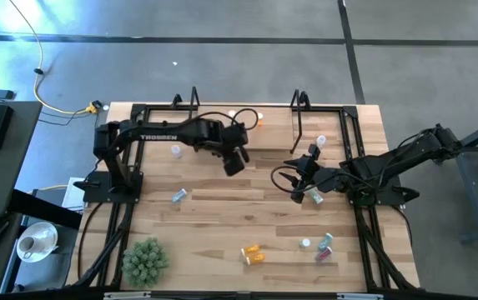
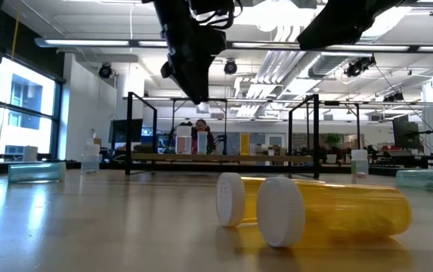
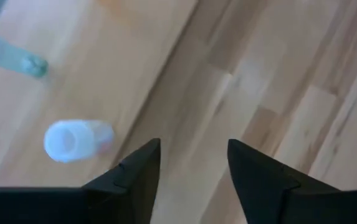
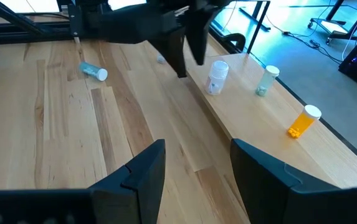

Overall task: Pick and place medicine bottles onto shelf by color
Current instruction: Put the bottom white pill bottle on the shelf

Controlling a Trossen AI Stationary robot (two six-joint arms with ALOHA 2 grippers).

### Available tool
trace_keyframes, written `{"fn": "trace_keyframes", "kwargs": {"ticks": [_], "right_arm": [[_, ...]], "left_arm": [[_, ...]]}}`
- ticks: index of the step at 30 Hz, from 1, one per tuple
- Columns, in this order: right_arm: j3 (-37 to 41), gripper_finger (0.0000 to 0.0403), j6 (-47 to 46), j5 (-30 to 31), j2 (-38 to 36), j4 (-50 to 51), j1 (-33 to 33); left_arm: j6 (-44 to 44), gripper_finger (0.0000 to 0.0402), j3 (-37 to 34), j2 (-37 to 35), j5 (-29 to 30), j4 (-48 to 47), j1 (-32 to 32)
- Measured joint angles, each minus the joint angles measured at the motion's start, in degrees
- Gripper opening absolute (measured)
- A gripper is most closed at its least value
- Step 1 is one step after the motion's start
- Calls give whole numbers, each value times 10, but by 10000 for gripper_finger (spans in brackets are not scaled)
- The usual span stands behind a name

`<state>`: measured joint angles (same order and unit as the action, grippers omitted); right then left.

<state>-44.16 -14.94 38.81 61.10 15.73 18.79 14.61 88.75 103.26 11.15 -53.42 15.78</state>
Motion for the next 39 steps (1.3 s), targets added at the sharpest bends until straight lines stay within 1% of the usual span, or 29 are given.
{"fn": "trace_keyframes", "kwargs": {"ticks": [4,10,12,17,27,30,34,39], "right_arm": [[0,172,0,0,0,0,0],[0,172,0,0,0,0,0],[0,172,0,0,0,0,0],[0,172,0,0,0,-1,0],[0,172,0,0,0,-1,0],[0,172,0,0,0,-1,0],[0,172,0,0,0,-1,0],[0,172,0,0,0,-1,0]], "left_arm": [[-1,114,-2,0,-4,-6,1],[-3,25,-31,0,-5,-1,16],[-3,7,-41,0,-6,11,22],[0,7,-55,0,-5,38,34],[12,1,-56,17,10,36,45],[13,0,-55,28,26,42,46],[1,0,-56,39,61,38,48],[-14,0,-56,41,77,37,52]]}}
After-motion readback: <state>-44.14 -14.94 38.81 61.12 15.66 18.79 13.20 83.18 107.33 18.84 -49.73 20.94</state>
